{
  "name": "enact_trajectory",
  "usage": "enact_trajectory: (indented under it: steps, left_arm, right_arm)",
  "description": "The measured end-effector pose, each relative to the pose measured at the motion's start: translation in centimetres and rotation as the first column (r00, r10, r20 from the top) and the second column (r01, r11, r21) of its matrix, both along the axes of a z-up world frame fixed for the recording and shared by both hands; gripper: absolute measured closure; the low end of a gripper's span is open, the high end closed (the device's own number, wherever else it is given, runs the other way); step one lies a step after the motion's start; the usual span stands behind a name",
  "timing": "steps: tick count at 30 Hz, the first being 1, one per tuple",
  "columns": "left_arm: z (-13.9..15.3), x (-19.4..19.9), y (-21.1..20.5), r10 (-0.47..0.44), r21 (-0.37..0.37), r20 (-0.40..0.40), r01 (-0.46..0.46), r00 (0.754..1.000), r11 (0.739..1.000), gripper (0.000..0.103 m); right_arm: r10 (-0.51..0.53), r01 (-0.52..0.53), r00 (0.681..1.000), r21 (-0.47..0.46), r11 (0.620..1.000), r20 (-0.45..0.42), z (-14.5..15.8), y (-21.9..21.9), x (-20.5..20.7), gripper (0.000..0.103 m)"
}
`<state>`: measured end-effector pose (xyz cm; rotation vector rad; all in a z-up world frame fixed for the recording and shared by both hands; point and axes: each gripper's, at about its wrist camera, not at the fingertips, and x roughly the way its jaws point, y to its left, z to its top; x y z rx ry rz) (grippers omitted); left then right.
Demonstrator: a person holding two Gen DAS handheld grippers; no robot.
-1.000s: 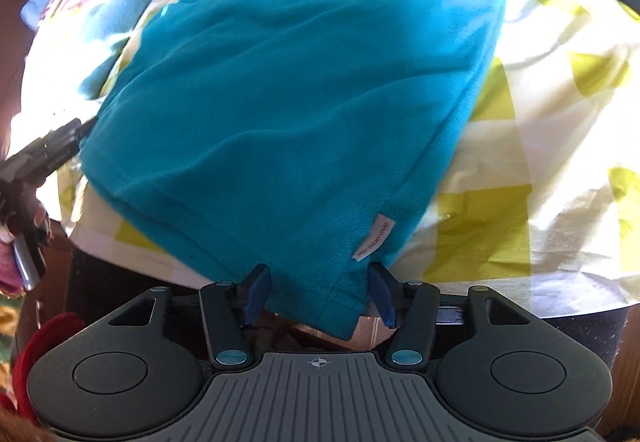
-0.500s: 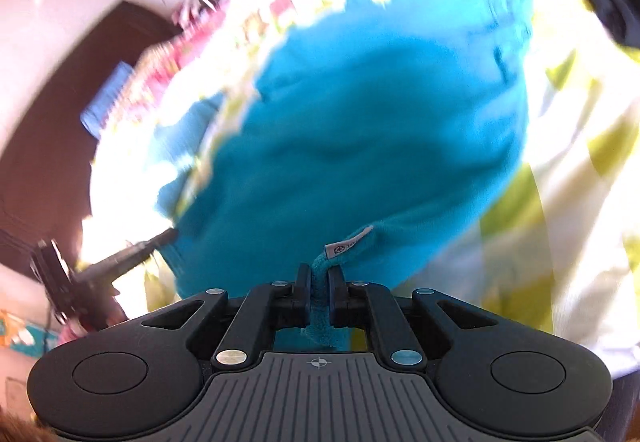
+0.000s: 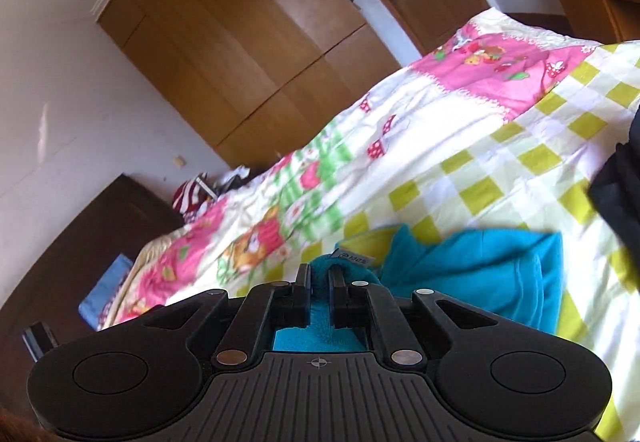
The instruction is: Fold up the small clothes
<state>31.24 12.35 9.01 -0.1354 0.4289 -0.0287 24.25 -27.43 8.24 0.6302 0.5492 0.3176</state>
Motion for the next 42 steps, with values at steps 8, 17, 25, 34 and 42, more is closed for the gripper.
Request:
enact_trajectory:
  steps: [8, 17, 25, 34, 42]
  left_arm:
    - [-5.7, -5.6, -1.8, -0.125, 0.118, -0.074, 0.133, 0.989, 0.984, 0.084]
    - [-10.8, -12.2, -3.0, -0.192, 0.155, -0.28, 0.242, 0.941, 0.958, 0.058]
    - [-13.6, -8.2, -3.5, -0.218, 0.053, -0.389, 0.258, 0.895, 0.965, 0.058]
    - [-12.0, -7.2, -1.4, -0.128, -0.06, -0.297, 0.115, 0.946, 0.992, 0.085]
    - [-7.2, -1.9, 0.2, -0.084, -0.043, -0.123, 0.079, 0.989, 0.996, 0.088]
  right_arm:
    - [-0.143, 0.122, 0.977, -0.131, 0.984, -0.16, -7.7, -1.4, 9.4, 0.081]
    - [-0.015, 0.033, 0.999, -0.419, 0.907, 0.048, -6.8, 1.8, 0.2, 0.063]
    - [0.036, 0.009, 0.997, -0.592, 0.806, 0.063, -7.3, 1.4, 0.2, 0.059]
    - [0.137, -0.11, 0.991, -0.65, 0.752, -0.009, -10.8, 3.0, 6.4, 0.054]
    - [0.16, -0.098, 0.986, -0.628, 0.772, 0.044, -8.7, 4.1, 7.8, 0.059]
